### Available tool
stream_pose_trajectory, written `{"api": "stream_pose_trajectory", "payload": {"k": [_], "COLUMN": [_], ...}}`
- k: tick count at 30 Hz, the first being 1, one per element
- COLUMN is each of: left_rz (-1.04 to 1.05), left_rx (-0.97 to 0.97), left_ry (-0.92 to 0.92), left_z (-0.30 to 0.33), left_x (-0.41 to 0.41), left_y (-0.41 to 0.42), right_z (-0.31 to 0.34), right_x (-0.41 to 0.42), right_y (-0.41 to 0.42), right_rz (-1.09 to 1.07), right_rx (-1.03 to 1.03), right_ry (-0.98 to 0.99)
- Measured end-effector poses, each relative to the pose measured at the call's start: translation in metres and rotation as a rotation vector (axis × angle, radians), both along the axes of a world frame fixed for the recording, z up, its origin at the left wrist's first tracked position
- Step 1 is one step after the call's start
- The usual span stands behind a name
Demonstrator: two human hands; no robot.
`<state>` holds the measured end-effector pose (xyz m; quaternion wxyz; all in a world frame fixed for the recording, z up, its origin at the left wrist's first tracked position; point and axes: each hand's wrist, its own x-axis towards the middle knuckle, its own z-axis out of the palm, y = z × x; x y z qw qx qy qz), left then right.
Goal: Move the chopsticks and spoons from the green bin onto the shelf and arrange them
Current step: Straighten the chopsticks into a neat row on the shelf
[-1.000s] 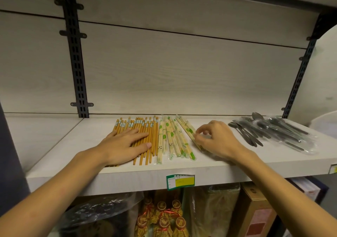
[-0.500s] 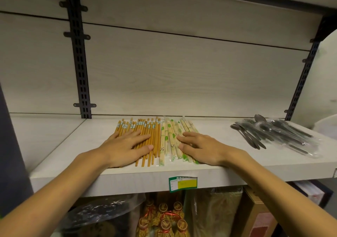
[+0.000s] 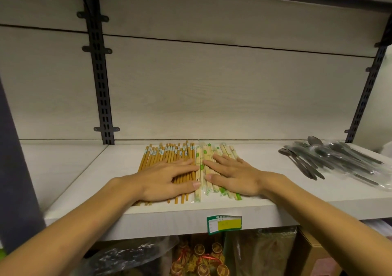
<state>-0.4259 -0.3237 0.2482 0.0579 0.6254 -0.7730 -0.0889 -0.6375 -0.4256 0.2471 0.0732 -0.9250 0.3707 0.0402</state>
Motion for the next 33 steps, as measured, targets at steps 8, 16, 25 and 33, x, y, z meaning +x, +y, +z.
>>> {"api": "stream_pose_trajectory", "payload": {"k": [8,16,25,33], "left_rz": [0.058,0.046,-0.001,0.052], "left_rx": [-0.049,-0.118,0.038,0.017], "left_ry": [0.039,0.244,-0.065,-0.027], "left_z": [-0.002,0.01,-0.006,-0.005], "left_x": [0.007,0.01,0.001,-0.005], "left_y": [0.009,0.017,-0.006,-0.003], "right_z": [0.002,0.024,-0.004,-0.004], "right_x": [0.004,0.0,0.033,0.034], "right_y": [0.006,0.013,-0.007,-0.011], "right_rz": [-0.028,-0.006,-0.021,-0.012], "right_rx": [0.011,0.069,-0.045,-0.055], "right_ry": [-0.016,-0.157,0.009,-0.062]}}
